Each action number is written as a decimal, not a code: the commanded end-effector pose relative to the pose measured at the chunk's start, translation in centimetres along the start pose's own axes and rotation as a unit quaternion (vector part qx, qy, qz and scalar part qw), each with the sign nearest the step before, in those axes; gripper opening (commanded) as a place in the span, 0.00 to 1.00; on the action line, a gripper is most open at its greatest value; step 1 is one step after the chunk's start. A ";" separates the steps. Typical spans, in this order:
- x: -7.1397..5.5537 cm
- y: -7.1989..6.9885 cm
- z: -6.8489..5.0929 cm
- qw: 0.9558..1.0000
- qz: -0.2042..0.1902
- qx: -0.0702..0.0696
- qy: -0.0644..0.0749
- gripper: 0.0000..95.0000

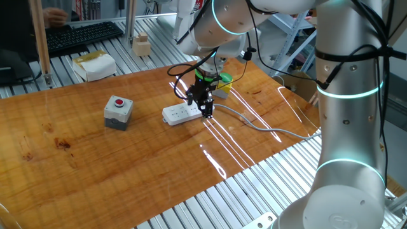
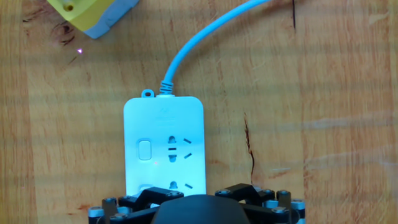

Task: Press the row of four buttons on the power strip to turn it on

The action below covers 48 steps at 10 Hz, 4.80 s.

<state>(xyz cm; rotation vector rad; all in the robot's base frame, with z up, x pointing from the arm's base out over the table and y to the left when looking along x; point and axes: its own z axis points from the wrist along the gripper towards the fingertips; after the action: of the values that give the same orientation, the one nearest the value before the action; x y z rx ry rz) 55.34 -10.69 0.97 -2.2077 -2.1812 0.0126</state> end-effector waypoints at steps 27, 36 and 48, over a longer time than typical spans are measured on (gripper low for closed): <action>-0.4 -0.3 0.1 1.000 0.003 -0.023 0.010 1.00; -0.6 -1.0 -1.5 1.000 -0.012 -0.010 0.009 1.00; -0.5 -0.4 -1.4 1.000 0.003 -0.027 0.008 1.00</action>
<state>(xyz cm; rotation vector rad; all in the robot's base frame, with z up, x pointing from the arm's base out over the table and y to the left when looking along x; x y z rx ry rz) 54.93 -11.18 2.29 -2.2354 -2.1931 -0.0643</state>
